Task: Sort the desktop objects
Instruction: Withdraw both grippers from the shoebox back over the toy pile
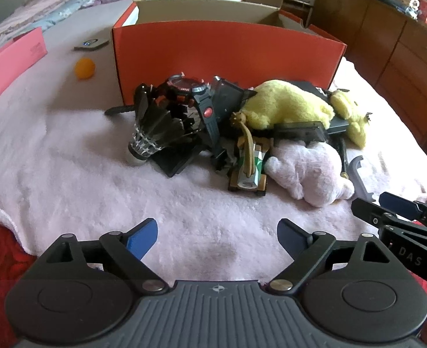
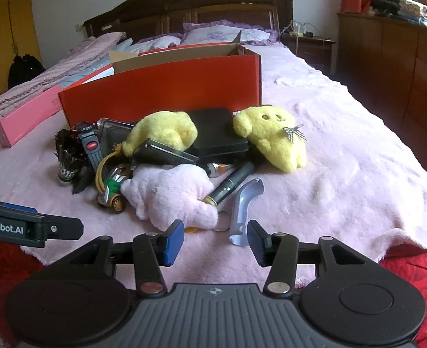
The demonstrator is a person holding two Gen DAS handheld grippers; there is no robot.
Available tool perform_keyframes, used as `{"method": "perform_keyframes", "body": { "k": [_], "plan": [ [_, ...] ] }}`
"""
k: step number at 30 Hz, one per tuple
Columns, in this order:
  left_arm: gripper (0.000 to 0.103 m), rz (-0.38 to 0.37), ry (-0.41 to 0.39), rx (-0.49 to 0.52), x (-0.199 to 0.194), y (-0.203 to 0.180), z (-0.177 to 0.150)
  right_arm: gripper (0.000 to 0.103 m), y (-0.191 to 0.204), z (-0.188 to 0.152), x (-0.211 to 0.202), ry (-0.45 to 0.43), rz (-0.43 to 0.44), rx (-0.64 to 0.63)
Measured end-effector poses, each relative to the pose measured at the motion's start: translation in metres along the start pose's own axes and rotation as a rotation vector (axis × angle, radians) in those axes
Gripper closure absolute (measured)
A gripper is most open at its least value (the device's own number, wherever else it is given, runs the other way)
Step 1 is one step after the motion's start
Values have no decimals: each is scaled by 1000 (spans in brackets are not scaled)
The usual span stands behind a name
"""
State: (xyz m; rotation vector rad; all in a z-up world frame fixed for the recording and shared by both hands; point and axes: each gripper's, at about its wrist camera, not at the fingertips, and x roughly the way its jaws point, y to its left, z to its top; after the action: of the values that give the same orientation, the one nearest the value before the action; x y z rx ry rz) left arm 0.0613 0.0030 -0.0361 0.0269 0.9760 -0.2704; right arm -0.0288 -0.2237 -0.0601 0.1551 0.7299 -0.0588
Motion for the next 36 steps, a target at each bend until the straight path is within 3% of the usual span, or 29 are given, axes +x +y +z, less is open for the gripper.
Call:
{"method": "perform_keyframes", "body": {
  "k": [36],
  "plan": [
    [8,85,-9,12,28,-13,29,56,-19,10,23,-2,-66,75]
  ]
}}
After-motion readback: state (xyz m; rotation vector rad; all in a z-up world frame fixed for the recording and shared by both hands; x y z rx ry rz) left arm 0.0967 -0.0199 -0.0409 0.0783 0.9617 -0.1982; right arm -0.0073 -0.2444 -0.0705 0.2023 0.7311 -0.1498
